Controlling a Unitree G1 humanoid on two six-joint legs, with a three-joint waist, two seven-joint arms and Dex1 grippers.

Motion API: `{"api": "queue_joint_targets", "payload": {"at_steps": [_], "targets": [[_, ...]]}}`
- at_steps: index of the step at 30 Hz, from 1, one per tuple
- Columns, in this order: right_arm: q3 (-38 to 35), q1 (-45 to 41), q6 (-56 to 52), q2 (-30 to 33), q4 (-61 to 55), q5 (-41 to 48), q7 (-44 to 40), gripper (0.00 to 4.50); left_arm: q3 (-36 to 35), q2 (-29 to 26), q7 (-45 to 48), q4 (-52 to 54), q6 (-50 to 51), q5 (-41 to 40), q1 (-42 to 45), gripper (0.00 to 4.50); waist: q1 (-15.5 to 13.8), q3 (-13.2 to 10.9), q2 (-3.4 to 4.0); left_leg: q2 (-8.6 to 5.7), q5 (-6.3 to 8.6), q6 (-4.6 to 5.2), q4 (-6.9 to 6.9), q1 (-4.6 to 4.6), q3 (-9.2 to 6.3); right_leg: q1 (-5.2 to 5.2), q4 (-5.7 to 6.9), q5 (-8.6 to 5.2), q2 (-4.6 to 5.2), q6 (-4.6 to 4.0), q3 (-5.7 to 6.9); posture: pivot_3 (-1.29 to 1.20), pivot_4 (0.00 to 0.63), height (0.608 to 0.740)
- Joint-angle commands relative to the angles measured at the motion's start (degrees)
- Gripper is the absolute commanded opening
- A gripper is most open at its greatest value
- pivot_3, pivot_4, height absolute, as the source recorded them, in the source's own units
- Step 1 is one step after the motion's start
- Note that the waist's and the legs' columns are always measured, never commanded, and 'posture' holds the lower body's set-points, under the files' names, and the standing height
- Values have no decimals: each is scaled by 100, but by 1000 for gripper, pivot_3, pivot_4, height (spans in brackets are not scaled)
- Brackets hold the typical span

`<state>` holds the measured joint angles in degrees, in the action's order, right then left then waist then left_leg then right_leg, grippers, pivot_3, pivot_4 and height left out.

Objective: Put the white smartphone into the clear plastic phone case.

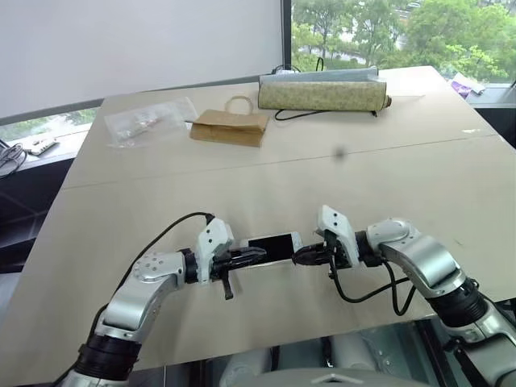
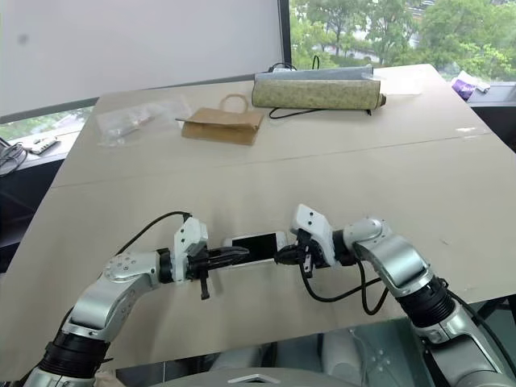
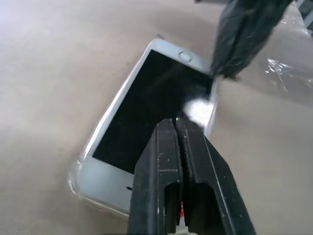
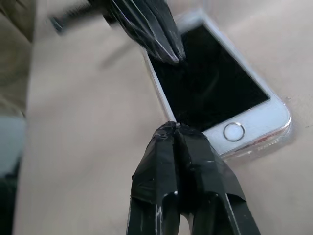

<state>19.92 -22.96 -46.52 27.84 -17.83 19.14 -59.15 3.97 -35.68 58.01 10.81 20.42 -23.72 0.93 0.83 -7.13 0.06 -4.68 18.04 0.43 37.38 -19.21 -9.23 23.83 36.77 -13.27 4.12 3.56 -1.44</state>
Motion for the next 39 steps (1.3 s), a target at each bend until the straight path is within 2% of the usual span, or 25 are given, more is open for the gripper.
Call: {"api": "queue_joint_targets", "payload": {"at_steps": [1,6,12,16,22,32,39], "targets": [[-296,-158,-57,-20,-311,198,232,0,-194,-40,-76,246,139,-160,5,80,-2,-1,-1,1,0,0,0,-19,-2,18,-4,0,-1,0,1,0,150,740],[-286,-456,61,-13,-79,18,536,0,-131,-104,-92,347,215,-79,-78,80,-5,-10,-4,-3,0,-1,4,-83,6,79,-11,0,7,0,-3,0,150,740],[202,-940,535,-84,839,-624,746,0,50,-42,-191,524,329,-6,-57,80,-7,-18,-9,-3,0,-1,3,-84,9,81,-12,0,6,0,-5,0,150,740],[461,-1130,682,-81,1203,-787,531,0,75,-37,-250,590,407,-19,-6,80,-9,-25,-11,-3,0,-1,3,-84,13,81,-11,0,6,0,-9,0,150,740],[743,-1138,718,127,1164,-756,-40,0,12,-69,-273,632,438,-58,-20,80,-7,-27,-11,-3,0,-1,3,-84,14,81,-14,0,6,0,-9,0,150,740],[89,-1120,552,-115,956,-275,80,0,-65,-135,-256,632,375,-90,-160,80,-3,-29,-11,-2,0,-1,3,-84,15,85,-11,0,5,0,-13,0,150,740],[394,-873,443,105,725,-216,-140,0,-38,-140,-157,389,92,-1,-267,80,-5,-29,-11,-2,0,-1,3,-84,16,84,-11,0,6,0,-13,0,150,740]]}}
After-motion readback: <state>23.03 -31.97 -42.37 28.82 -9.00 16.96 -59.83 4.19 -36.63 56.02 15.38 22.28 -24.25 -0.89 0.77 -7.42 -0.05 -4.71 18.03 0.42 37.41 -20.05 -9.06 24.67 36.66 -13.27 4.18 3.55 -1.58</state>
